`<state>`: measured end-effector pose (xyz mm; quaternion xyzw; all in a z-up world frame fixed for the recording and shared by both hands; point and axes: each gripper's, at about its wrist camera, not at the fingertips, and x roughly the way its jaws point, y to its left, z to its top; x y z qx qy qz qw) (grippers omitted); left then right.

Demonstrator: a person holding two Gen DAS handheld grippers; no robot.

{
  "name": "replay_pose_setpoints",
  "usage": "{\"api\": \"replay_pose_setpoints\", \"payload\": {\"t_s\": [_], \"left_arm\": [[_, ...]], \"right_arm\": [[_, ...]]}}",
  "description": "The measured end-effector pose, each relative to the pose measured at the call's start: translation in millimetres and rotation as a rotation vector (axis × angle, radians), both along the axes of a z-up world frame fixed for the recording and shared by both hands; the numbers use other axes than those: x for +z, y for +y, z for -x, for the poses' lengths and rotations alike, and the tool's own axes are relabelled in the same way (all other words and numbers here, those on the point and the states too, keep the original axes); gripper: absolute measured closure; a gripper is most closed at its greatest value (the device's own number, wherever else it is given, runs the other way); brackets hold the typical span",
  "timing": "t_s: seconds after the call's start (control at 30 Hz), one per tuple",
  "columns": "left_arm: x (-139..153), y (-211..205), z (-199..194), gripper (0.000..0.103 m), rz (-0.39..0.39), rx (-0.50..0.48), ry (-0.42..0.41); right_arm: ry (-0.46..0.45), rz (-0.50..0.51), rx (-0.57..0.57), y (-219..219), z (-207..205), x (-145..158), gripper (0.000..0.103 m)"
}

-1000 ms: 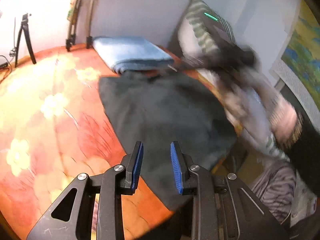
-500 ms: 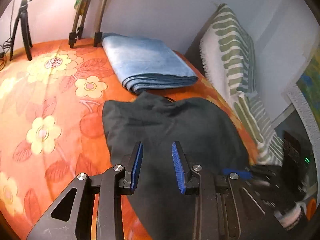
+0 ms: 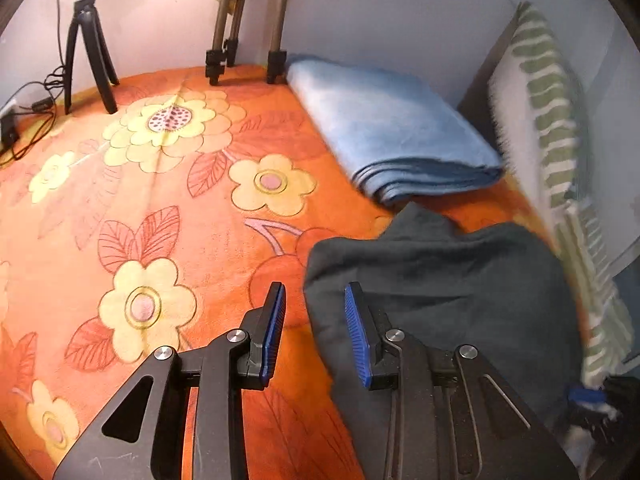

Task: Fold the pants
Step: 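Move both open tools to the folded pants bundle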

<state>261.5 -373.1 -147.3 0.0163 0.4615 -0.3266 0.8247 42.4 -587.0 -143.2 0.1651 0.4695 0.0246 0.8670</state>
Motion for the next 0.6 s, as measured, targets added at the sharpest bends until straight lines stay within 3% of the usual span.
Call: {"api": "replay_pose_setpoints", "payload": {"t_s": [0.03, 0.1, 0.13, 0.2, 0.37, 0.43, 0.6], "left_arm": [[6, 4, 2, 0.074, 0.018, -0.007, 0.004], [22, 15, 14, 0.069, 0.051, -0.030, -0.009], [26, 17, 17, 0.058, 0.061, -0.037, -0.010], [32, 28, 26, 0.047, 0.097, -0.041, 0.001], [25, 45, 26, 0.041, 0.174, -0.015, 0.098], [16, 44, 26, 0.040, 0.180, -0.006, 0.149], [-4, 38, 22, 0.040, 0.175, -0.012, 0.217]], "right_arm": [[-0.024, 0.018, -0.018, -4, 3, 6, 0.053], [-0.076, 0.054, -0.075, -13, 9, 17, 0.036], [-0.097, 0.061, -0.106, -19, 11, 21, 0.033], [-0.113, 0.049, -0.160, -33, 11, 25, 0.031], [-0.079, -0.044, -0.231, -70, -8, 13, 0.019], [-0.045, -0.128, -0.228, -84, -21, 0, 0.019], [0.014, -0.224, -0.246, -104, -40, -29, 0.019]]}}
